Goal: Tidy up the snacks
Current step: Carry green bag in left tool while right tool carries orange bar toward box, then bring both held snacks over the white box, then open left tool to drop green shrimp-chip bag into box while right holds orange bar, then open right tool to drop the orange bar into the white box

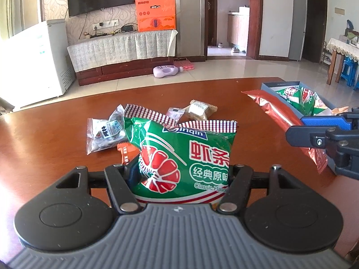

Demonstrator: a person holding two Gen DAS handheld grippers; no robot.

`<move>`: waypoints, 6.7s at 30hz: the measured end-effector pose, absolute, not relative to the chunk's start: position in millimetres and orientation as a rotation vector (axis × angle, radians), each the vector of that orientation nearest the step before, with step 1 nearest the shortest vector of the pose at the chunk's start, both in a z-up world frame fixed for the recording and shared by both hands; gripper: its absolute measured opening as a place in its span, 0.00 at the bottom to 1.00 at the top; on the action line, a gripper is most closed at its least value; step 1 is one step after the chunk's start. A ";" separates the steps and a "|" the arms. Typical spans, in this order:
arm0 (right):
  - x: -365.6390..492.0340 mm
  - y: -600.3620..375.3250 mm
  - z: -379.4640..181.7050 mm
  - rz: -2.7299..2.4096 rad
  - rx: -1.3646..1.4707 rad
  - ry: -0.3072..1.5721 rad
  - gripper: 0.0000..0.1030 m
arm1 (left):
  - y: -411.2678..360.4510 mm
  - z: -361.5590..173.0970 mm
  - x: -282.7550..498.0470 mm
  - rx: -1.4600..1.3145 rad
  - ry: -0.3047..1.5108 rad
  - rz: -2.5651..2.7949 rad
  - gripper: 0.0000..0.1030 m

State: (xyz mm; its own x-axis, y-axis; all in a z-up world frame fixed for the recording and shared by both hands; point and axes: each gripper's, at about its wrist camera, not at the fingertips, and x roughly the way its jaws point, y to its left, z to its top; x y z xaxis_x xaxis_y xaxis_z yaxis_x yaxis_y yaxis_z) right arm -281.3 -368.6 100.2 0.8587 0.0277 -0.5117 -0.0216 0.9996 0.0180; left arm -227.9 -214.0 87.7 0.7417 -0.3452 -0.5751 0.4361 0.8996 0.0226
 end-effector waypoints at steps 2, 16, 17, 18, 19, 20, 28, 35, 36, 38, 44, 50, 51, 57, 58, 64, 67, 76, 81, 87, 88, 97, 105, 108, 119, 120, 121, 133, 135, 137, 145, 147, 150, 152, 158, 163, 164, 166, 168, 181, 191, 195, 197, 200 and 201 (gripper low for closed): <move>-282.7 -370.1 100.3 0.026 0.009 0.534 0.22 | -217.3 90.1 -227.7 0.157 0.594 -0.432 0.67; -296.2 -383.9 105.3 0.012 0.016 0.508 0.22 | -232.0 93.1 -229.3 0.162 0.581 -0.442 0.67; -297.6 -384.9 105.5 0.010 0.016 0.507 0.22 | -233.5 92.9 -229.2 0.161 0.581 -0.444 0.67; -298.7 -386.6 105.6 0.007 0.018 0.507 0.22 | -234.8 93.1 -228.5 0.159 0.581 -0.447 0.67; -300.4 -388.2 105.9 0.004 0.019 0.506 0.22 | -236.4 93.6 -227.8 0.158 0.581 -0.448 0.67; -301.4 -389.7 106.4 0.000 0.021 0.504 0.22 | -238.2 94.2 -227.5 0.156 0.581 -0.451 0.67; -308.5 -400.8 109.6 -0.025 0.035 0.497 0.22 | -255.2 96.8 -225.4 0.150 0.580 -0.474 0.67; -313.8 -412.4 111.1 -0.048 0.044 0.490 0.22 | -270.0 99.1 -223.3 0.156 0.571 -0.492 0.68; -314.6 -413.3 111.5 -0.050 0.045 0.490 0.22 | -271.5 99.2 -222.7 0.157 0.570 -0.494 0.68; -316.3 -415.0 111.9 -0.055 0.048 0.487 0.22 | -274.2 99.8 -220.2 0.151 0.570 -0.500 0.68; -320.9 -420.8 112.5 -0.066 0.049 0.480 0.22 | -284.1 102.9 -218.2 0.146 0.560 -0.510 0.68; -325.1 -425.9 113.2 -0.077 0.053 0.471 0.22 | -295.9 107.1 -218.5 0.144 0.551 -0.536 0.68; -325.9 -426.6 113.2 -0.079 0.055 0.470 0.22 | -298.1 107.6 -218.8 0.143 0.550 -0.541 0.68; -330.1 -432.5 112.9 -0.090 0.052 0.464 0.22 | -311.0 109.1 -222.0 0.165 0.530 -0.561 0.68; -330.8 -433.5 113.0 -0.093 0.053 0.463 0.22 | -312.6 108.9 -221.8 0.160 0.532 -0.565 0.68; -334.5 -443.3 113.2 -0.112 0.065 0.457 0.22 | -323.7 108.6 -220.8 0.153 0.541 -0.576 0.68; -337.6 -444.0 113.6 -0.120 0.065 0.452 0.22 | -330.3 109.2 -220.9 0.153 0.539 -0.582 0.68; -343.3 -462.1 113.1 -0.165 0.078 0.443 0.22 | -355.6 114.5 -215.2 0.134 0.527 -0.632 0.68; -347.0 -479.0 111.5 -0.204 0.094 0.442 0.22 | -379.9 115.4 -204.2 0.134 0.517 -0.669 0.68; -347.9 -499.7 106.7 -0.247 0.108 0.448 0.22 | -413.0 112.1 -190.2 0.119 0.521 -0.716 0.68; -347.8 -503.2 105.6 -0.254 0.110 0.452 0.22 | -418.5 111.6 -188.3 0.118 0.520 -0.723 0.68; -352.9 -530.1 96.6 -0.319 0.145 0.454 0.22 | -477.0 98.2 -171.5 0.125 0.539 -0.785 0.68; -344.2 -536.7 92.2 -0.333 0.153 0.472 0.22 | -525.7 77.7 -153.5 0.137 0.572 -0.796 0.68; -338.4 -541.8 91.0 -0.342 0.165 0.480 0.22 | -537.5 71.8 -143.9 0.131 0.582 -0.794 0.68; -329.0 -547.0 81.5 -0.366 0.194 0.504 0.22 | -558.7 59.6 -122.7 0.145 0.587 -0.794 0.76; -329.3 -545.6 81.1 -0.369 0.195 0.505 0.22 | -559.0 59.4 -121.9 0.144 0.588 -0.793 0.78; -328.5 -545.1 81.0 -0.371 0.195 0.505 0.22 | -559.0 59.5 -121.1 0.142 0.588 -0.790 0.81; -324.1 -546.1 80.9 -0.385 0.209 0.504 0.22 | -537.1 76.5 -123.6 0.129 0.565 -0.798 0.94; -323.0 -546.2 79.2 -0.385 0.214 0.505 0.22 | -530.2 78.2 -125.2 0.123 0.564 -0.788 0.94; -321.5 -544.9 77.1 -0.379 0.215 0.507 0.22 | -522.3 79.8 -130.2 0.111 0.564 -0.785 0.94; -303.8 -539.6 68.1 -0.358 0.196 0.515 0.22 | -489.4 95.6 -141.0 0.087 0.540 -0.772 0.94; -298.7 -538.1 64.9 -0.355 0.190 0.523 0.22 | -480.2 98.2 -143.2 0.079 0.542 -0.768 0.95; -292.7 -537.5 59.6 -0.350 0.186 0.537 0.22 | -464.8 101.7 -146.2 0.080 0.537 -0.751 0.95; -288.5 -536.5 56.3 -0.346 0.183 0.549 0.22 | -451.3 104.5 -148.5 0.068 0.532 -0.746 0.95; -280.9 -529.6 51.1 -0.340 0.169 0.566 0.22 | -418.3 106.8 -151.7 0.034 0.547 -0.747 0.95; -278.9 -523.8 52.5 -0.348 0.181 0.568 0.22 | -404.5 98.1 -150.9 0.033 0.554 -0.781 0.96; -277.5 -523.0 52.9 -0.347 0.178 0.569 0.22 | -403.6 96.7 -149.5 0.022 0.565 -0.778 0.96; -277.2 -520.8 52.3 -0.346 0.162 0.576 0.22 | -408.2 93.1 -146.8 -0.006 0.584 -0.782 0.96; -278.9 -520.7 51.8 -0.347 0.148 0.579 0.22 | -417.1 93.0 -149.2 -0.004 0.579 -0.809 0.96; -288.2 -531.6 51.8 -0.327 0.204 0.609 0.23 | -482.7 99.2 -181.1 -0.006 0.497 -0.924 0.85; -300.3 -535.8 59.6 -0.355 0.251 0.576 0.31 | -508.2 93.9 -171.7 -0.128 0.520 -1.014 0.85; -301.3 -536.0 58.8 -0.363 0.242 0.581 0.31 | -516.1 92.0 -177.4 -0.133 0.527 -1.037 0.86; -302.5 -535.8 59.8 -0.359 0.242 0.577 0.31 | -514.5 93.2 -176.8 -0.142 0.533 -1.041 0.86; -303.5 -532.1 62.3 -0.364 0.232 0.569 0.31 | -501.9 96.9 -168.8 -0.187 0.546 -1.054 0.86; -301.5 -530.1 64.6 -0.365 0.233 0.565 0.31 | -497.5 98.3 -168.1 -0.211 0.551 -1.067 0.86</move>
